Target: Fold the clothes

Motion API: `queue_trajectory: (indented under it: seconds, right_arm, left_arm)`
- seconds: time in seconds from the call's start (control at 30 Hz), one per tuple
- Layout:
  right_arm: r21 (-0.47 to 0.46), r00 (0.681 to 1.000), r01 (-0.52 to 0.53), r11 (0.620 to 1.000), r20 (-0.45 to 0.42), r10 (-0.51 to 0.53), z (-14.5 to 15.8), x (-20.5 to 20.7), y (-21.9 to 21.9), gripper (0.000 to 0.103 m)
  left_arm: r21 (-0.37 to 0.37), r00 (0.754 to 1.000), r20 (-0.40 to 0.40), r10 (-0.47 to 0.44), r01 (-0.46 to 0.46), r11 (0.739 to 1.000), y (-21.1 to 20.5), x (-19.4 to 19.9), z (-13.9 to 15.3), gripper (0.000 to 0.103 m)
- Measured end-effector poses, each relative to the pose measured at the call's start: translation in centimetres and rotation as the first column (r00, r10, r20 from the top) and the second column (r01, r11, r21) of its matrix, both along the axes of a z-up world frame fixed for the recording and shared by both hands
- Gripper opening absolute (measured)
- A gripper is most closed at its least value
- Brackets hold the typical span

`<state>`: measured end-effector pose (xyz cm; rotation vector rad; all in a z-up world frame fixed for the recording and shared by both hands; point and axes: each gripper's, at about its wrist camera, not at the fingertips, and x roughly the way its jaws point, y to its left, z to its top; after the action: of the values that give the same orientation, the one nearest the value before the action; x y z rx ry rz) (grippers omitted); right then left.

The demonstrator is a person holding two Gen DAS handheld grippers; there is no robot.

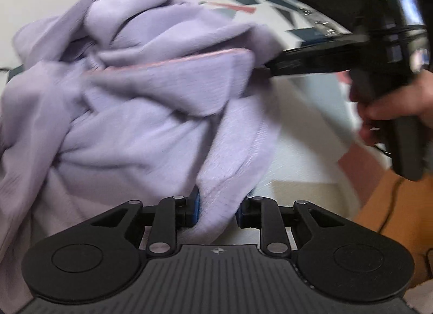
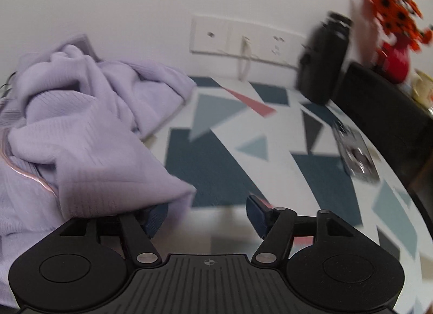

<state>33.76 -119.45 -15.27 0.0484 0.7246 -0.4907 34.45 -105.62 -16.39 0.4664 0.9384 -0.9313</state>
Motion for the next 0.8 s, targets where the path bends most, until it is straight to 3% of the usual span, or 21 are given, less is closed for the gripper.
queue_trajectory:
  seconds: [0.1,0.17,0.2,0.23,0.3,0.47,0.53,0.8]
  right_arm:
    - [-0.062,0.996,-0.093,0.994,0.006,0.094,0.3,0.9,0.4,0.064]
    - [-0.097,0.989,-0.147,0.984,0.018,0.150,0.5,1.2,0.6,0.061]
    - [-0.069,0.986,-0.162,0.984,0.031,0.164,0.5,1.4,0.2,0.052]
    - [-0.040,0.983,-0.176,0.984,0.045,0.178,0.6,1.6,-0.1,0.034]
    - [0.046,0.985,-0.167,0.985,0.060,0.165,0.3,1.9,-1.3,0.010]
    - [0.214,0.993,-0.066,0.975,0.114,0.042,0.6,1.7,-3.7,0.004]
    - [0.239,0.990,-0.033,0.970,0.139,-0.001,1.5,0.7,-3.9,0.004]
    - [0.225,0.945,0.157,0.962,0.248,-0.212,7.7,-8.4,-3.7,0.003]
  left_arm:
    - [0.003,0.998,0.045,-0.052,0.052,0.999,-0.5,-0.7,0.2,0.016]
    - [0.000,0.998,0.035,-0.049,0.049,0.999,-0.4,-0.7,0.0,0.015]
    - [-0.002,0.999,0.018,-0.042,0.042,0.999,-0.2,-0.5,0.0,0.013]
    - [-0.002,0.999,0.010,-0.039,0.039,0.999,0.0,-0.3,0.0,0.012]
    - [-0.001,0.999,-0.004,-0.036,0.036,0.999,0.2,-0.1,0.0,0.012]
    - [0.000,0.999,0.009,-0.044,0.044,0.999,1.0,-0.7,0.7,0.011]
    - [-0.003,0.999,0.009,-0.041,0.041,0.999,1.4,-1.0,1.0,0.011]
    - [-0.057,0.999,0.029,-0.029,0.031,0.998,2.8,-2.6,3.8,0.011]
